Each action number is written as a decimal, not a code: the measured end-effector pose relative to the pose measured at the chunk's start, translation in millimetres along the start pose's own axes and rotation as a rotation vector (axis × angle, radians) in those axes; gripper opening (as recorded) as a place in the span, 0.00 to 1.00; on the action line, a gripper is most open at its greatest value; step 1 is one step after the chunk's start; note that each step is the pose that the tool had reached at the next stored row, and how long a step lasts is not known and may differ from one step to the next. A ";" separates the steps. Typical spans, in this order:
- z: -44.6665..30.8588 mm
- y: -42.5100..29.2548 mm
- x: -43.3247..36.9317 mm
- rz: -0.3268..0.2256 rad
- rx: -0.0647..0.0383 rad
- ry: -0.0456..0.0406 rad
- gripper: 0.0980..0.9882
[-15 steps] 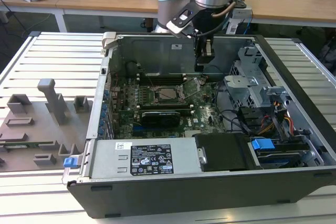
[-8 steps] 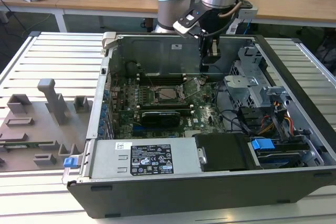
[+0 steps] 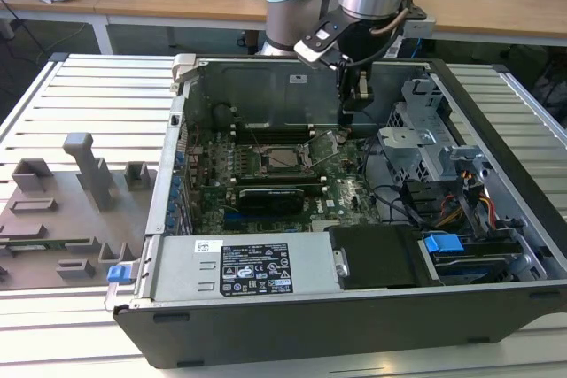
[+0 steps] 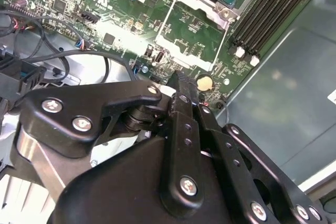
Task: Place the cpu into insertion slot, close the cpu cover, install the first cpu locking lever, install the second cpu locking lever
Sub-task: 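Close the cpu cover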
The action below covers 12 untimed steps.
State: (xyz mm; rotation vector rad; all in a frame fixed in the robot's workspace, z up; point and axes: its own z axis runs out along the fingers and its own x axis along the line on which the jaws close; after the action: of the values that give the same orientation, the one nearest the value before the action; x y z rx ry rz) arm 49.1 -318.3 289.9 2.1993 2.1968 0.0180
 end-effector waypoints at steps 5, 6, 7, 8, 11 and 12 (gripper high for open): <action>7.7 3.4 0.1 0.000 0.002 0.0000 0.01; 8.2 4.1 0.1 0.000 0.002 -0.0001 0.01; 8.9 4.8 0.1 0.000 0.003 -0.0001 0.01; 9.9 5.7 0.1 0.000 0.003 0.0000 0.01; 13.7 8.8 0.2 0.000 0.003 0.0000 0.01; 14.1 9.1 0.2 0.000 0.004 -0.0001 0.01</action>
State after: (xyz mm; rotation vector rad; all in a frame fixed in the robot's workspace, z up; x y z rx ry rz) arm 58.7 -318.3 276.1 2.2011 2.1985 0.0140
